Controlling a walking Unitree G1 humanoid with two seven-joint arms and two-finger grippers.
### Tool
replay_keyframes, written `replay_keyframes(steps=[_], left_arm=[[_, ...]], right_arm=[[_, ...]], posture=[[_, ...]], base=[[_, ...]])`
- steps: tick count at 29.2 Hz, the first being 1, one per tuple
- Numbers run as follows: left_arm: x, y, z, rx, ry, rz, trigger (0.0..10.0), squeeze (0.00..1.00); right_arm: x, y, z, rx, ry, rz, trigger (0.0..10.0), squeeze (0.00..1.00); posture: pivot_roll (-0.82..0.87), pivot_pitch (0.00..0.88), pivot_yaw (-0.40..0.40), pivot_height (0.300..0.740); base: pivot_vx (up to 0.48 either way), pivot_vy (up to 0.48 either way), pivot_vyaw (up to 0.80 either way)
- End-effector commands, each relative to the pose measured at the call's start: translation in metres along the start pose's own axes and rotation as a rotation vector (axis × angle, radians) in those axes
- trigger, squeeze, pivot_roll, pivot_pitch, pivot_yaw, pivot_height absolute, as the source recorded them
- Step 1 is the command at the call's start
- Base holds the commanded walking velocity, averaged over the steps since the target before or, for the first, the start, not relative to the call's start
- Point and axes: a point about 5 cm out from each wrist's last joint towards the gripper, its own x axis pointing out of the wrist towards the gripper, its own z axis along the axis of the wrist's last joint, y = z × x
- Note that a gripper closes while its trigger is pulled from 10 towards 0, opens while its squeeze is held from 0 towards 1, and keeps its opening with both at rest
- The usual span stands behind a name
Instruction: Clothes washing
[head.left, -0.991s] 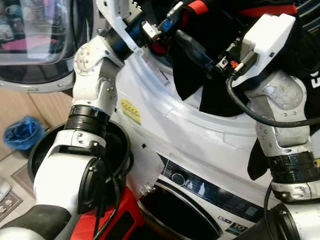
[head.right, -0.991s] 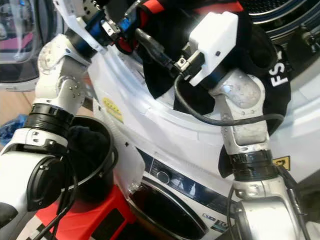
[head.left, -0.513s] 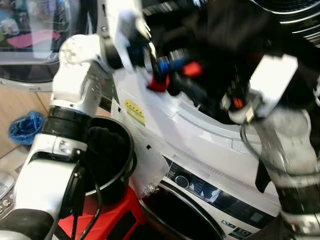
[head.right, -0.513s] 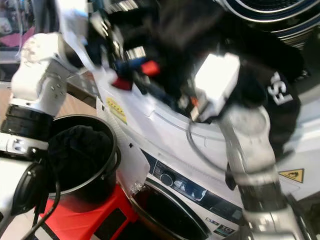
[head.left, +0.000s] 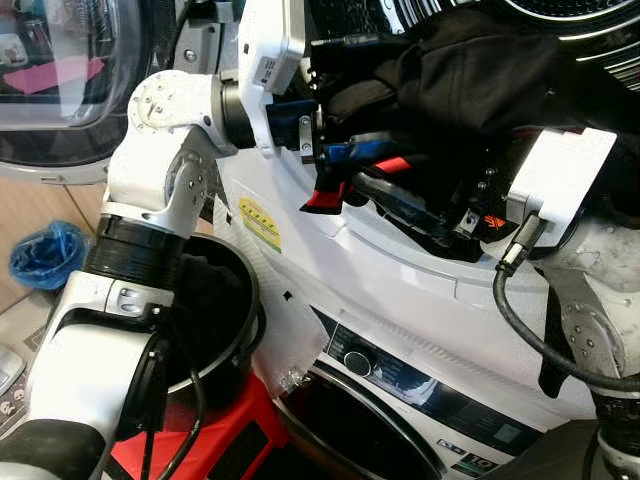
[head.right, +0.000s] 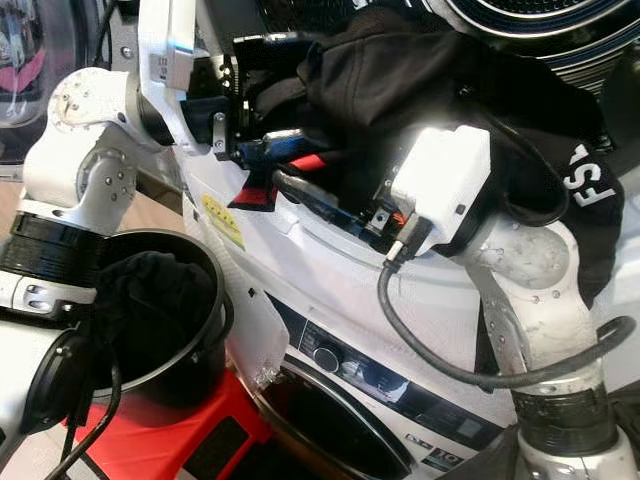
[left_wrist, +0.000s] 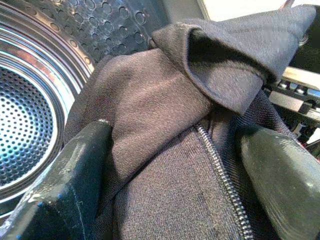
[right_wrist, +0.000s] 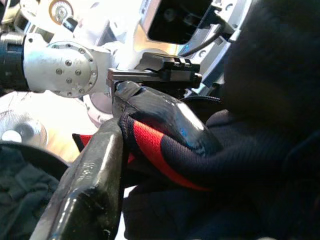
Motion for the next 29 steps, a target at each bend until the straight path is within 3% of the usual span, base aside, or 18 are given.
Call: replay_keyframes(steps=[1, 5, 10, 16, 19, 23, 29], left_arm=[[0.034, -0.037, -0.003, 0.015, -0.004, -0.347, 10.0, 0.00], [0.031, -0.032, -0.001, 0.010, -0.011, -0.325, 10.0, 0.00], [0.025, -0.024, 0.010, -0.008, -0.055, -0.320, 10.0, 0.00], [0.013, 0.002, 0.019, 0.047, -0.020, -0.227, 10.0, 0.00], [0.012, 0.013, 0.020, 0.072, -0.013, -0.155, 10.0, 0.00], [0.013, 0.016, 0.023, 0.060, -0.064, -0.139, 10.0, 0.00], [0.011, 0.011, 0.030, 0.040, -0.127, -0.212, 10.0, 0.00]], right_arm=[[-0.041, -0.073, 0.003, -0.078, 0.139, -0.560, 10.0, 0.00], [-0.047, -0.076, 0.011, -0.091, 0.157, -0.584, 10.0, 0.00], [-0.053, -0.065, 0.012, -0.060, 0.166, -0.548, 10.0, 0.00], [-0.064, -0.045, 0.011, -0.013, 0.208, -0.477, 10.0, 0.00], [-0.072, -0.027, 0.013, 0.042, 0.205, -0.413, 10.0, 0.00], [-0.077, 0.006, 0.019, 0.135, 0.176, -0.258, 10.0, 0.00], [-0.083, 0.003, 0.017, 0.133, 0.224, -0.328, 10.0, 0.00]], posture=[[-0.01, 0.147, -0.054, 0.740], [-0.01, 0.147, -0.059, 0.740], [-0.01, 0.150, -0.060, 0.740], [-0.01, 0.156, -0.062, 0.740], [-0.02, 0.161, -0.064, 0.740], [-0.03, 0.162, -0.061, 0.740], [-0.03, 0.156, -0.059, 0.740]], base=[[0.000, 0.000, 0.00], [0.000, 0.000, 0.00], [0.000, 0.000, 0.00], [0.000, 0.000, 0.00], [0.000, 0.000, 0.00], [0.000, 0.000, 0.00], [0.000, 0.000, 0.00]])
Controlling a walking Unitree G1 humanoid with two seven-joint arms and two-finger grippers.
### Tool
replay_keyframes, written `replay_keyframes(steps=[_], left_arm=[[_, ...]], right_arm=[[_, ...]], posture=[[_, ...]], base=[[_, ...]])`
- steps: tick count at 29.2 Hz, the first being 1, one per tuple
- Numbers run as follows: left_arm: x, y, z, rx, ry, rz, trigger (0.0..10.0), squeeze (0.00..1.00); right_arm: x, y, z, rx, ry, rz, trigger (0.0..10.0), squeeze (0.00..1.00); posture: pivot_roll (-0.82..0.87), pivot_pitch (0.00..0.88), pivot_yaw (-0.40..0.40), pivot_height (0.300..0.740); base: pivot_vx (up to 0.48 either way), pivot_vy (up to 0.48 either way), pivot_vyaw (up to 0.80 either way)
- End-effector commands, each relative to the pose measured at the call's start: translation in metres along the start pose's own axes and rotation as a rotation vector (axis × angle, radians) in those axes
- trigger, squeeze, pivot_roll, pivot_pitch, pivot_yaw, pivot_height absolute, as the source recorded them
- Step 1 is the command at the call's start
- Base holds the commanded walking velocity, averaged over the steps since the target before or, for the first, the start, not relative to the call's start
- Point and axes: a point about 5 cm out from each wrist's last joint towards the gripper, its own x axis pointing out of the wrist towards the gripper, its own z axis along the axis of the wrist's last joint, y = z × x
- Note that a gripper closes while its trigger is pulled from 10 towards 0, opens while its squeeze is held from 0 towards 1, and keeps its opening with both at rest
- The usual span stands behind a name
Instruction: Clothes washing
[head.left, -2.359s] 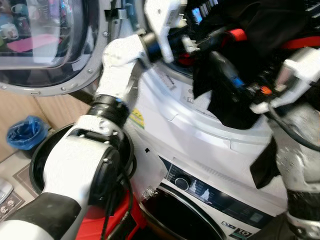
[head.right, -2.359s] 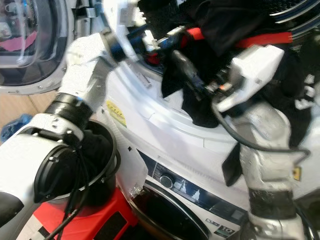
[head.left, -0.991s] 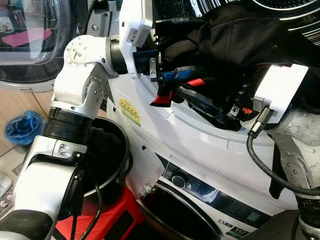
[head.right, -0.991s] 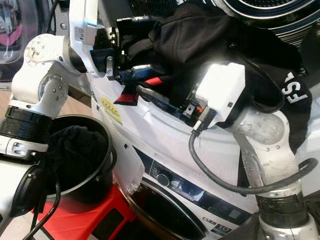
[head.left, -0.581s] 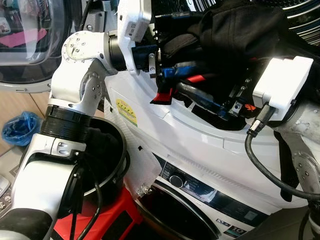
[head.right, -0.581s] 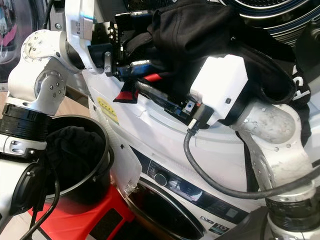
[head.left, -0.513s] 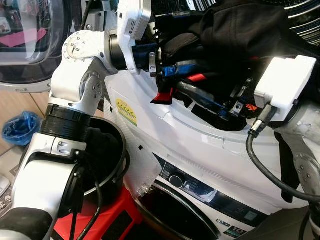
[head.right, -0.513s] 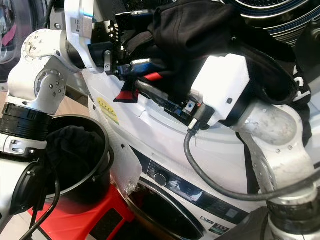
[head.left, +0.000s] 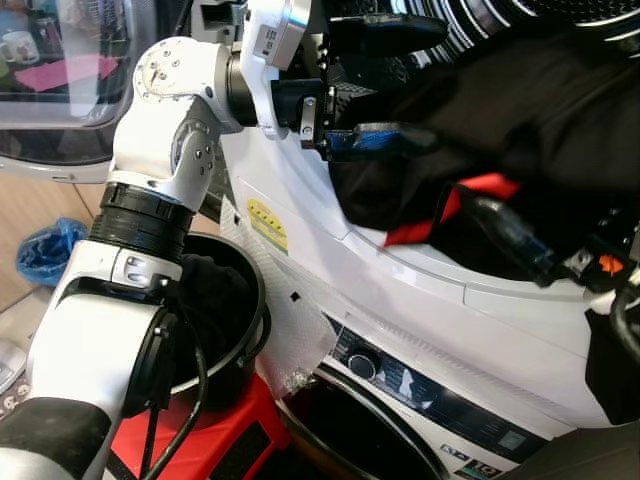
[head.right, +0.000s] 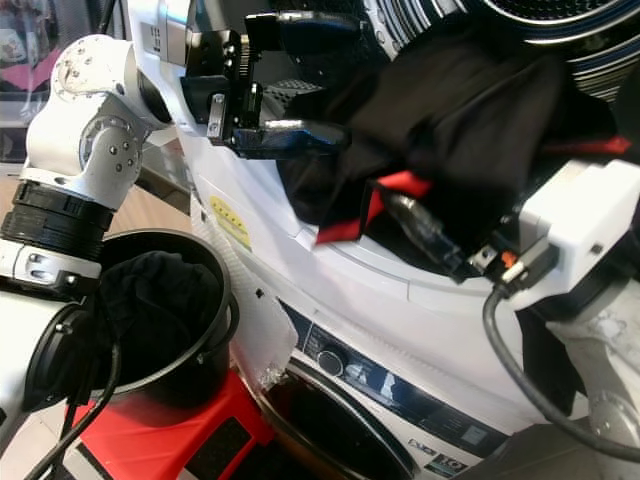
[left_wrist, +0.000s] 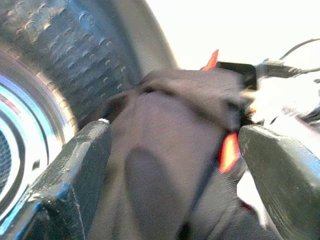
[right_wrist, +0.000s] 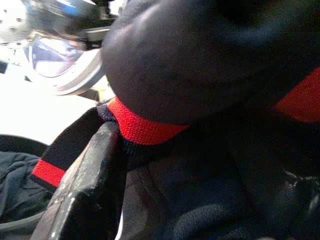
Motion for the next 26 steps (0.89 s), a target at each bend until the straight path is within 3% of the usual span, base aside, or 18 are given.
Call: replay_keyframes(steps=[1, 4, 9, 11, 13, 16, 19, 22, 24, 26], left_arm=[[0.004, 0.001, 0.020, 0.046, -0.041, -0.062, 10.0, 0.00], [0.000, -0.007, 0.027, 0.030, -0.066, -0.118, 10.0, 0.00], [-0.004, -0.036, 0.023, -0.065, -0.060, -0.253, 10.0, 0.00], [-0.008, -0.046, 0.023, -0.105, -0.069, -0.261, 10.0, 0.00], [-0.009, -0.046, 0.026, -0.108, -0.078, -0.251, 10.0, 0.00], [-0.013, -0.041, 0.050, -0.086, -0.141, -0.234, 10.0, 0.00], [-0.014, -0.043, 0.052, -0.129, -0.147, -0.248, 10.0, 0.00], [-0.009, -0.062, 0.035, -0.224, -0.061, -0.281, 10.0, 0.00], [-0.007, -0.080, 0.003, -0.234, 0.098, -0.249, 10.0, 0.00], [-0.013, -0.085, -0.020, -0.320, 0.158, -0.179, 10.0, 0.00]], right_arm=[[-0.004, -0.009, 0.008, -0.039, -0.001, -0.053, 10.0, 0.00], [-0.002, -0.014, 0.009, -0.060, -0.001, -0.091, 10.0, 0.00], [0.001, -0.023, 0.013, -0.076, -0.012, -0.157, 10.0, 0.00], [0.001, -0.027, 0.012, -0.072, -0.010, -0.187, 10.0, 0.00], [0.000, -0.028, 0.011, -0.070, -0.007, -0.189, 10.0, 0.00], [0.000, -0.027, 0.005, -0.064, 0.006, -0.185, 10.0, 0.00], [0.004, -0.029, 0.003, -0.067, 0.005, -0.207, 10.0, 0.00], [0.013, -0.036, 0.011, -0.083, -0.031, -0.234, 10.0, 0.00], [0.020, -0.041, 0.020, -0.088, -0.082, -0.251, 10.0, 0.00], [0.025, -0.044, 0.024, -0.088, -0.098, -0.261, 10.0, 0.00]], posture=[[-0.03, 0.156, -0.059, 0.740], [-0.03, 0.150, -0.059, 0.740], [-0.02, 0.135, -0.057, 0.740], [-0.02, 0.131, -0.061, 0.740], [-0.02, 0.131, -0.061, 0.740], [0.00, 0.125, -0.066, 0.740], [0.00, 0.117, -0.063, 0.740], [-0.01, 0.118, -0.067, 0.740], [-0.01, 0.119, -0.071, 0.740], [0.00, 0.125, -0.073, 0.740]], base=[[0.000, 0.000, 0.00], [0.000, 0.000, 0.00], [0.000, 0.000, 0.00], [0.000, 0.000, 0.00], [0.000, 0.000, 0.00], [0.000, 0.000, 0.00], [0.000, 0.000, 0.00], [0.000, 0.000, 0.00], [0.000, 0.000, 0.00], [0.000, 0.000, 0.00]])
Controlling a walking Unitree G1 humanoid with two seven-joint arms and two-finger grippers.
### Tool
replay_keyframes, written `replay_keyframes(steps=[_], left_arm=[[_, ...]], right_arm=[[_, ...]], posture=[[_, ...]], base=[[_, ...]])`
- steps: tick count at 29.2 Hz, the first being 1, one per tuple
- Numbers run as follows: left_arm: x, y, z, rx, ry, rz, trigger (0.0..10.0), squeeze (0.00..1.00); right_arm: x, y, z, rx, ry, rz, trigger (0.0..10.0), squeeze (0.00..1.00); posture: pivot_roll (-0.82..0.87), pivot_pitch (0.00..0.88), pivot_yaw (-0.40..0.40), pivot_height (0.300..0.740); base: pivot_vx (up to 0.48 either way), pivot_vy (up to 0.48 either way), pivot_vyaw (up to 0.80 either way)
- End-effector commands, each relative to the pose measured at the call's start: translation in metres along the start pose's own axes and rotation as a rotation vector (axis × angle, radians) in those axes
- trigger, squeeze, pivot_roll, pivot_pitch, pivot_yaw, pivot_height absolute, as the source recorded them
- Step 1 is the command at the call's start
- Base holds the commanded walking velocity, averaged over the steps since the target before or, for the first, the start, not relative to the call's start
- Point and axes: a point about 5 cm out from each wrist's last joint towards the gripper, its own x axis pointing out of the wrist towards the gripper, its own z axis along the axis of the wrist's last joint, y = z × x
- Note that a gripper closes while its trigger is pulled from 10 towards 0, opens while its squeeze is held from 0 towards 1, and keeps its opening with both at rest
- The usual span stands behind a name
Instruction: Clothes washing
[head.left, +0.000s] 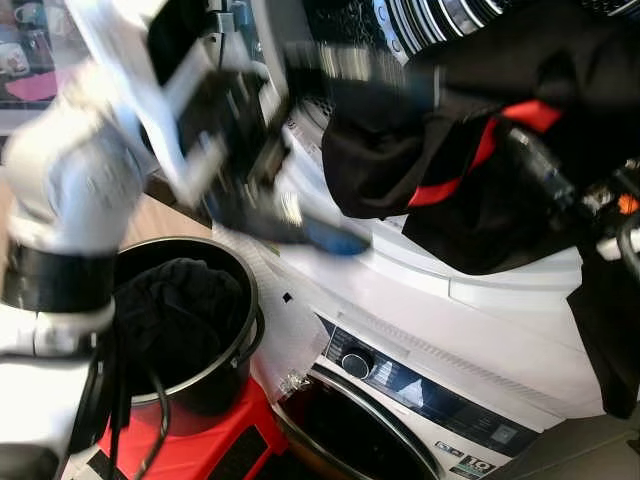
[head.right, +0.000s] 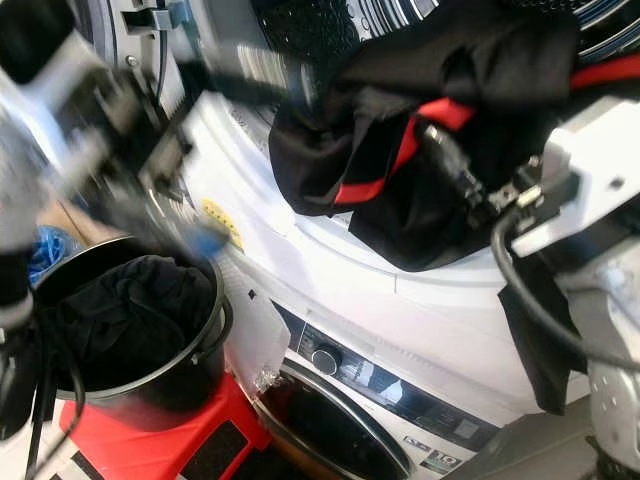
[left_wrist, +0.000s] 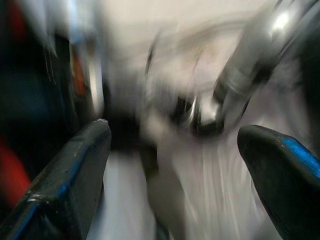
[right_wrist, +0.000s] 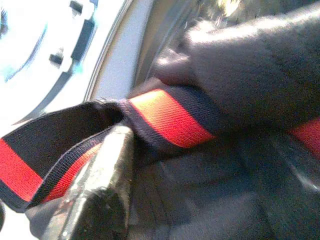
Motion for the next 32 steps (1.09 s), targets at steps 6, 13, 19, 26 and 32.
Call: replay_keyframes(steps=[6, 13, 19, 26, 32], left_arm=[[-0.019, -0.014, -0.086, -0.290, 0.140, 0.164, 10.0, 0.00], [-0.004, -0.043, -0.148, -0.448, 0.228, 0.220, 10.0, 0.00], [0.012, -0.043, -0.164, -0.452, 0.206, 0.271, 10.0, 0.00], [0.035, -0.049, -0.180, -0.489, 0.170, 0.291, 10.0, 0.00], [0.051, -0.056, -0.186, -0.501, 0.160, 0.285, 10.0, 0.00]], right_arm=[[0.009, -0.009, 0.009, -0.015, -0.041, -0.030, 10.0, 0.00], [0.028, -0.015, 0.031, -0.033, -0.131, -0.021, 10.0, 0.00], [0.057, -0.029, 0.050, 0.022, -0.220, -0.123, 10.0, 0.00], [0.106, 0.002, 0.022, 0.206, -0.108, -0.136, 10.0, 0.00], [0.144, 0.053, 0.010, 0.319, -0.057, -0.018, 10.0, 0.00]], posture=[[-0.01, 0.140, -0.082, 0.740], [-0.03, 0.151, -0.093, 0.740], [-0.03, 0.148, -0.098, 0.740], [-0.04, 0.145, -0.102, 0.740], [-0.03, 0.143, -0.103, 0.740]], base=[[0.000, 0.000, 0.00], [0.000, 0.000, 0.00], [0.000, 0.000, 0.00], [0.000, 0.000, 0.00], [0.000, 0.000, 0.00]])
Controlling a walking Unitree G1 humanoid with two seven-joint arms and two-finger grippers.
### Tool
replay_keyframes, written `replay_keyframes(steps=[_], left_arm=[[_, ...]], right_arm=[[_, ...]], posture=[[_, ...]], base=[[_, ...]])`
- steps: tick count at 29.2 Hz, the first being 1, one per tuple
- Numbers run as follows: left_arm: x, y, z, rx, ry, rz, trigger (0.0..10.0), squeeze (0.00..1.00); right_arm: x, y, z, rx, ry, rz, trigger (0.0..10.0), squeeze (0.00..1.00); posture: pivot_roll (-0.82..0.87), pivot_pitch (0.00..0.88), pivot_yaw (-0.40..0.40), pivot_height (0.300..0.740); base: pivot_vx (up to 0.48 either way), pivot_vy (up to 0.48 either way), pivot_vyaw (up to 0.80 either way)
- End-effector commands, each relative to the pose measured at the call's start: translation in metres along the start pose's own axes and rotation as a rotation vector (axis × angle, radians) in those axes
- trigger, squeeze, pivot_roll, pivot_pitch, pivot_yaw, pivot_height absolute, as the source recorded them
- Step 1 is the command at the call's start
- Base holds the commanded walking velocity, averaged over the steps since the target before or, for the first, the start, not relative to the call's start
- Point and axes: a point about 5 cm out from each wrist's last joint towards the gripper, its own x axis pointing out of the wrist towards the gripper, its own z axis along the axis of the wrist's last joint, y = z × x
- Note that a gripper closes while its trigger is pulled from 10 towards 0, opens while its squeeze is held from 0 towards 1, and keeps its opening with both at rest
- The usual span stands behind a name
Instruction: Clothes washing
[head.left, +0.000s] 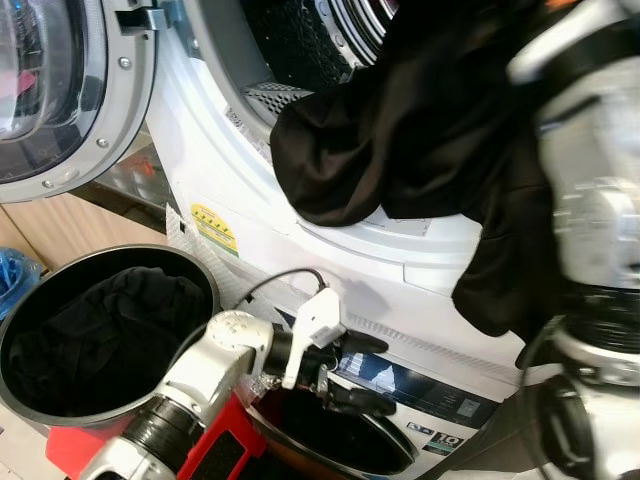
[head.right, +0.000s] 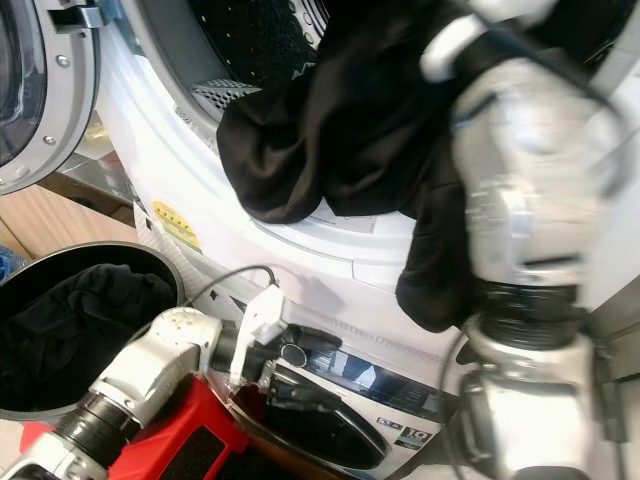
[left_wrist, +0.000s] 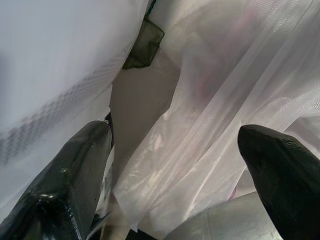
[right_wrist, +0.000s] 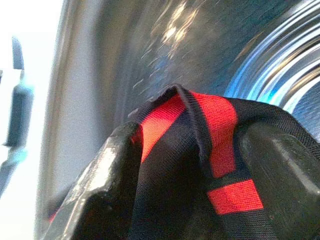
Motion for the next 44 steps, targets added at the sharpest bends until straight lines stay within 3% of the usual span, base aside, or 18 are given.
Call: replay_keyframes(steps=[1, 5, 8, 15, 17, 18, 20, 25, 26, 29, 44], left_arm=[[0.005, -0.003, -0.003, 0.022, 0.018, -0.006, 10.0, 0.00], [0.015, -0.006, -0.005, 0.027, 0.016, -0.001, 10.0, 0.00], [0.017, -0.008, -0.007, 0.039, 0.027, 0.006, 10.0, 0.00], [0.019, -0.009, -0.010, 0.052, 0.036, 0.028, 10.0, 0.00], [0.020, -0.010, -0.012, 0.050, 0.036, 0.036, 10.0, 0.00], [0.020, -0.010, -0.012, 0.050, 0.036, 0.036, 10.0, 0.00], [0.023, -0.012, -0.015, 0.058, 0.042, 0.036, 10.0, 0.00], [0.026, -0.010, -0.014, 0.061, 0.033, 0.052, 10.0, 0.00], [0.027, -0.010, -0.014, 0.063, 0.030, 0.058, 10.0, 0.00], [0.029, -0.010, -0.014, 0.074, 0.030, 0.073, 10.0, 0.00], [0.031, -0.009, -0.014, 0.078, 0.018, 0.094, 10.0, 0.00]], right_arm=[[0.012, 0.012, 0.003, 0.009, 0.001, 0.032, 10.0, 0.00], [0.042, 0.036, -0.024, 0.044, 0.107, -0.007, 10.0, 0.00], [0.052, 0.041, -0.038, 0.031, 0.167, -0.045, 10.0, 0.00], [0.062, 0.024, -0.048, 0.029, 0.232, -0.214, 10.0, 0.00], [0.063, 0.006, -0.045, -0.007, 0.236, -0.315, 10.0, 0.00], [0.063, 0.006, -0.045, -0.007, 0.236, -0.315, 10.0, 0.00], [0.062, -0.014, -0.039, -0.015, 0.239, -0.404, 10.0, 0.00], [0.063, -0.028, -0.025, -0.034, 0.220, -0.444, 10.0, 0.00], [0.063, -0.032, -0.023, -0.086, 0.229, -0.456, 10.0, 0.00], [0.057, -0.044, -0.025, -0.074, 0.252, -0.515, 10.0, 0.00], [0.051, -0.035, -0.054, -0.030, 0.342, -0.431, 10.0, 0.00]], posture=[[-0.03, 0.143, -0.103, 0.740], [-0.02, 0.141, -0.104, 0.740], [-0.01, 0.138, -0.108, 0.740], [0.02, 0.128, -0.110, 0.740], [0.02, 0.122, -0.111, 0.740], [0.02, 0.122, -0.111, 0.740], [0.03, 0.108, -0.117, 0.740], [0.03, 0.098, -0.116, 0.740], [0.03, 0.093, -0.117, 0.740], [0.03, 0.084, -0.122, 0.740], [0.03, 0.099, -0.123, 0.740]], base=[[0.000, 0.000, 0.00], [0.000, 0.000, 0.00], [0.000, 0.000, 0.00], [0.000, 0.000, 0.00], [0.000, 0.000, 0.00], [0.000, 0.000, 0.00], [0.000, 0.000, 0.00], [0.000, 0.000, 0.00], [0.000, 0.000, 0.00], [0.000, 0.000, 0.00], [0.000, 0.000, 0.00]])
